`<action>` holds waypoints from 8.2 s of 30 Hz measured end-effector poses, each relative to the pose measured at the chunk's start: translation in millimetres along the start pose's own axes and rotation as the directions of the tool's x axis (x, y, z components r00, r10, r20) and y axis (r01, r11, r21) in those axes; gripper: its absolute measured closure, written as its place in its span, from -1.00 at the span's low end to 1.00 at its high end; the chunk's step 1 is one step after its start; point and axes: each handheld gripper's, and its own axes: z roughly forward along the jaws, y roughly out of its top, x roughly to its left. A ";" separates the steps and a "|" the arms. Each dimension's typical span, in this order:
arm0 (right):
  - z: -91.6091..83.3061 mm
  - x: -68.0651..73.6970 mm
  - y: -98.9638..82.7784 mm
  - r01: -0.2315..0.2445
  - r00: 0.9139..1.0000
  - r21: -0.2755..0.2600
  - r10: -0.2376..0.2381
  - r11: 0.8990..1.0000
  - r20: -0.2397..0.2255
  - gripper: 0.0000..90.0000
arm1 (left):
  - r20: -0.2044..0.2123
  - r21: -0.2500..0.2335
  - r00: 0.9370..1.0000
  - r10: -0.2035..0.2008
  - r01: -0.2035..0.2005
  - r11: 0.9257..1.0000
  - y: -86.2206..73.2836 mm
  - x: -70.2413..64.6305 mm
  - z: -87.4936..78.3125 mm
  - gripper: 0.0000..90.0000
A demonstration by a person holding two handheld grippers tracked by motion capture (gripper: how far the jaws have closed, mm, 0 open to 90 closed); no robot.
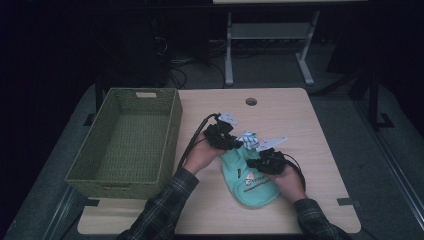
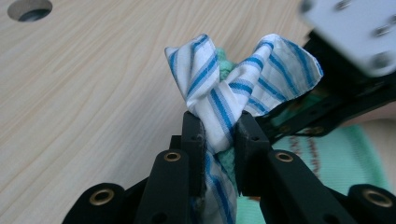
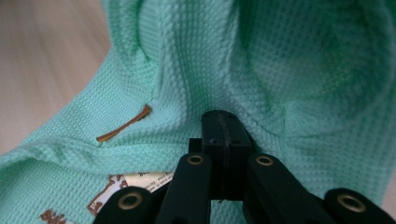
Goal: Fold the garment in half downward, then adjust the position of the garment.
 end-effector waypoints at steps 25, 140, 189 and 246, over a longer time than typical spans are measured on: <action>-62.4 16.8 -45.3 -0.016 1.000 0.015 0.016 1.000 0.001 0.99 | -0.134 0.004 0.991 -0.018 0.018 1.000 -5.3 13.2 -9.6 0.70; -56.6 1.7 -43.6 -0.060 0.998 -0.037 0.061 0.997 0.022 0.99 | 0.153 0.051 0.985 0.078 -0.087 0.995 -13.9 -66.4 28.4 0.97; -19.8 -31.2 -3.4 -0.036 0.999 -0.002 0.036 0.999 0.036 0.99 | -0.006 0.206 1.000 0.012 -0.010 0.979 -66.3 -33.7 29.1 0.99; -57.4 -5.8 -51.3 -0.028 1.000 0.055 0.027 0.998 0.011 0.99 | -0.046 0.196 0.999 -0.011 0.019 0.980 -67.1 -20.4 26.0 0.98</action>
